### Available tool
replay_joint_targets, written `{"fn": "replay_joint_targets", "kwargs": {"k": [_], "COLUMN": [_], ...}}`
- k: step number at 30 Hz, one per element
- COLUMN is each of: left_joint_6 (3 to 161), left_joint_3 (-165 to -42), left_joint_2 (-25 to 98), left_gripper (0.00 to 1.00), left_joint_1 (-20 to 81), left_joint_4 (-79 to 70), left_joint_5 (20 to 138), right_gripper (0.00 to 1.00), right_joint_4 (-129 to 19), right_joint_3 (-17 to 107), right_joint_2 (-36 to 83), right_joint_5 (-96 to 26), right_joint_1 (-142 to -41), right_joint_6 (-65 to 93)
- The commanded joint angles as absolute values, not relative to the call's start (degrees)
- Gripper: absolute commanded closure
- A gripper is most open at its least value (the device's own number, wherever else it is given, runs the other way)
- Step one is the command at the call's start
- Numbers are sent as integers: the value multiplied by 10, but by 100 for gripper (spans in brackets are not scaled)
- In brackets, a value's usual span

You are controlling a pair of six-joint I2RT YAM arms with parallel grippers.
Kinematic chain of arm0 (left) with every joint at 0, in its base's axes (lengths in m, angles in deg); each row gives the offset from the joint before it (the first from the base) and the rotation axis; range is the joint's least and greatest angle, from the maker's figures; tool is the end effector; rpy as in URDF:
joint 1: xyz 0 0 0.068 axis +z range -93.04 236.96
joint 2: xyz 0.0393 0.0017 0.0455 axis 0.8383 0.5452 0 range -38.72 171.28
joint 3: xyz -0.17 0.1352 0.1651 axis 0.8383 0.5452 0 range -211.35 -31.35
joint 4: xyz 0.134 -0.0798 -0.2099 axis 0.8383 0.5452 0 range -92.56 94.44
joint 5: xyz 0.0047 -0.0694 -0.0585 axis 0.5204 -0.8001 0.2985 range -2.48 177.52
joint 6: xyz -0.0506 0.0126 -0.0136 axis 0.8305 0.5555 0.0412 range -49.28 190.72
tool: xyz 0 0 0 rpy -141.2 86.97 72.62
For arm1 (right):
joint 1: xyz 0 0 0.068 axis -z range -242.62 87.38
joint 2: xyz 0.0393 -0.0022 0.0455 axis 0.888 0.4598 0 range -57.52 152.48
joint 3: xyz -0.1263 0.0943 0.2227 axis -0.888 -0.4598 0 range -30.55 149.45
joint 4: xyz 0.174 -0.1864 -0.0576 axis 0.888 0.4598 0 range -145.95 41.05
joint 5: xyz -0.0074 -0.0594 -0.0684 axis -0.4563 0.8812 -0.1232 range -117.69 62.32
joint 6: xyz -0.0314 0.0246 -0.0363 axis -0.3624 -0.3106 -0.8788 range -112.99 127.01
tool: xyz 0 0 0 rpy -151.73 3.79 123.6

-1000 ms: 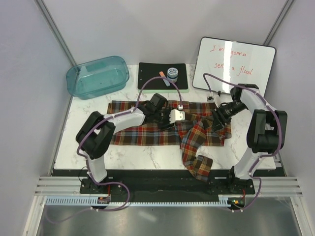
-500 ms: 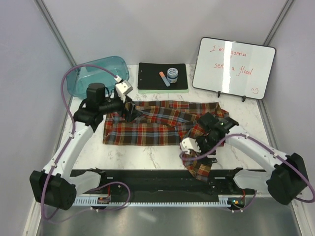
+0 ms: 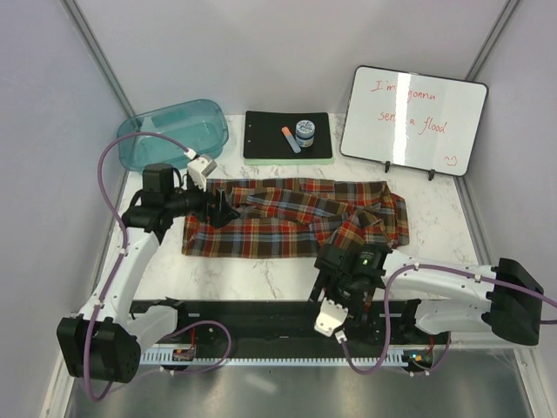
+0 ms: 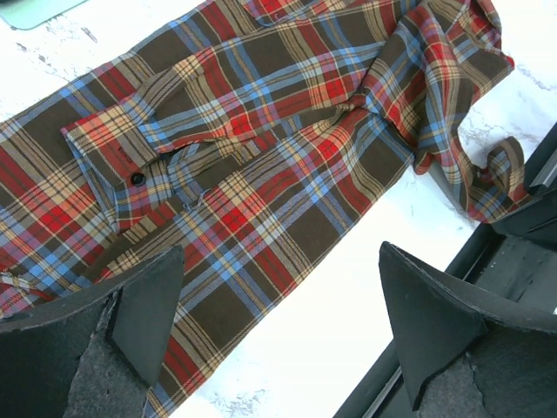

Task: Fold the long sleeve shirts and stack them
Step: Fold the shirt

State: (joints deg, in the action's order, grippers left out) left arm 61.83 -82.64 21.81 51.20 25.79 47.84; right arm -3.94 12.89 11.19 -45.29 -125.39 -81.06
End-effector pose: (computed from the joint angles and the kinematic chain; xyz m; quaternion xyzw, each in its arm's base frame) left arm 0.2185 -0.0448 0.3014 0.2562 0.8180 -0.2931 0.4235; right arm 0.0797 0.1784 0.2039 -0.9548 0.2308 0.1244 0.1401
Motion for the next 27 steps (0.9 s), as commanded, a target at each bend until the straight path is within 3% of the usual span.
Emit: {"fn": "replay_joint_targets", "kwargs": {"k": [1, 3, 6, 7, 11, 13, 15, 20, 24, 27], "left_joint_6": [638, 632, 637, 636, 632, 643, 646, 622, 618, 669], "left_joint_3": [-832, -836, -842, -842, -836, -826, -842, -847, -839, -867], "left_joint_2": [200, 203, 199, 196, 160, 145, 145, 159, 185, 242], "left_gripper": [1, 1, 1, 1, 1, 0, 1, 0, 0, 1], "left_joint_1": [519, 519, 520, 521, 523, 522, 523, 522, 511, 502], "left_joint_4": [268, 276, 285, 285, 259, 234, 234, 200, 156, 134], "left_joint_5": [445, 436, 465, 467, 443, 450, 488, 433, 400, 380], "right_gripper": [16, 22, 46, 66, 99, 100, 100, 100, 100, 100], "right_joint_4": [-51, -53, -58, -64, -69, -64, -62, -75, -130, -169], "right_joint_3": [101, 97, 93, 94, 155, 194, 270, 429, 493, 520], "right_joint_2": [134, 153, 174, 176, 174, 174, 191, 286, 349, 386], "right_joint_5": [-408, -401, -396, -395, -402, -424, -488, -654, -728, -766], "right_joint_1": [-1292, -1311, -1320, -1320, -1301, -1271, -1189, -969, -887, -857], "right_joint_6": [-891, -891, -884, -870, -796, -763, -693, -515, -292, -210]}}
